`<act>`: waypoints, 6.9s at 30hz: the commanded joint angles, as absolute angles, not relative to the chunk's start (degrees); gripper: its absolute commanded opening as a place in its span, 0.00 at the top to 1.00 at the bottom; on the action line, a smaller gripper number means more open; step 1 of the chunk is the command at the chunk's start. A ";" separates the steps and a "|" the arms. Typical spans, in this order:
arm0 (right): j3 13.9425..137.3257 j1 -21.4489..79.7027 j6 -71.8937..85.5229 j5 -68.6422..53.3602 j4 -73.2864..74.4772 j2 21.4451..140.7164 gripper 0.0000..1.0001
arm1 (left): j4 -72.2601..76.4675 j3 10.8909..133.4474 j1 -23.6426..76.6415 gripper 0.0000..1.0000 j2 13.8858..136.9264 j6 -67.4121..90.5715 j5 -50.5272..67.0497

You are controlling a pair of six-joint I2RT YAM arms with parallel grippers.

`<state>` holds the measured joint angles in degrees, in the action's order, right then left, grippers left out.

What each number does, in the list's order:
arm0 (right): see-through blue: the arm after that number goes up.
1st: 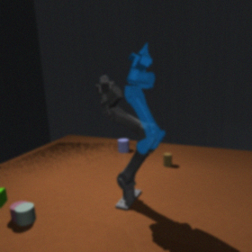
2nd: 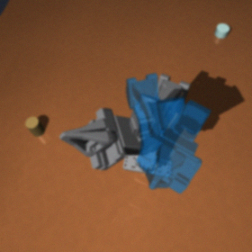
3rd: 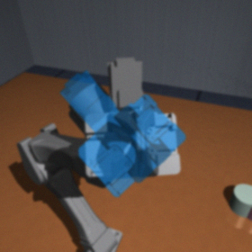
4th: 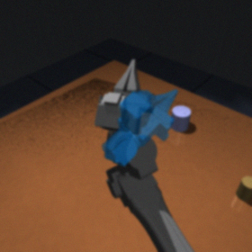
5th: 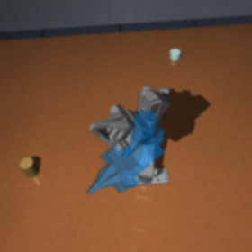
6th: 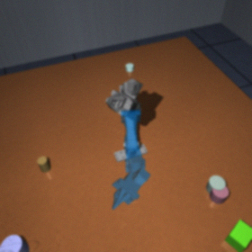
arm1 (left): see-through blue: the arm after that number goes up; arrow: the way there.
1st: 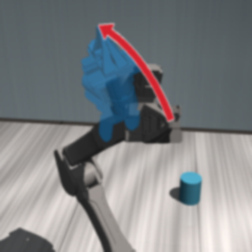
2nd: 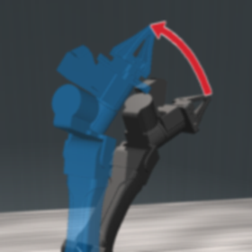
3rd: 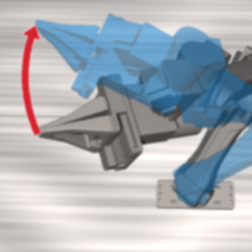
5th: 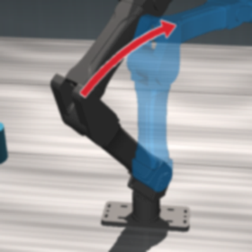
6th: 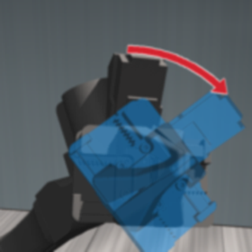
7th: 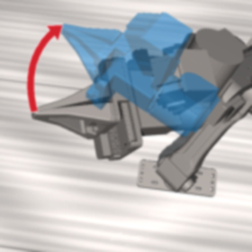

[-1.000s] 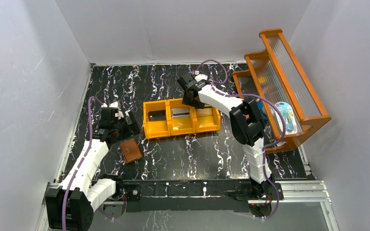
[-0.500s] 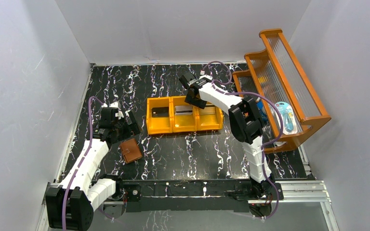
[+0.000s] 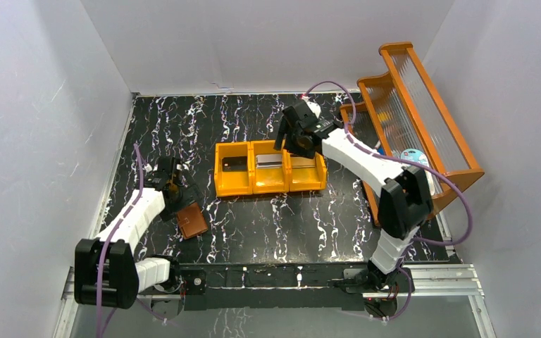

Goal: Take the credit cards out of the card holder

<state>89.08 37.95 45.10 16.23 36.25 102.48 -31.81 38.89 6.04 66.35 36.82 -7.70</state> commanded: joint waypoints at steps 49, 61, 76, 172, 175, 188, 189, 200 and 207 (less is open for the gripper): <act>36.96 60.39 65.29 -11.26 -22.39 84.51 0.17 | -19.86 30.23 29.26 0.38 63.90 56.05 10.72; 37.26 60.99 68.86 -14.68 -31.16 92.29 0.20 | -19.69 30.49 29.25 0.38 63.37 55.28 11.60; 41.86 61.60 67.46 -20.02 -27.15 100.14 0.82 | -20.82 31.73 29.26 0.27 62.39 55.57 10.62; 61.56 39.49 38.53 4.55 25.77 76.63 0.08 | -19.55 35.40 29.56 0.16 64.14 45.31 21.53; 65.22 36.62 35.68 -0.04 24.88 83.15 0.07 | -21.35 36.52 29.61 0.16 63.54 44.35 20.82; 68.65 33.83 34.07 -17.02 20.07 96.24 0.08 | -23.93 34.78 29.56 0.14 57.80 45.03 19.82; 68.69 33.79 34.02 -17.73 20.04 96.66 0.09 | -23.92 34.41 29.59 0.14 57.76 45.05 19.79; 72.40 33.84 31.54 -12.11 24.04 94.43 0.08 | -24.69 38.36 29.57 0.14 62.11 42.02 20.61; 74.45 33.75 31.67 -9.72 24.54 97.24 0.08 | -23.93 38.09 29.60 0.13 61.49 43.07 20.94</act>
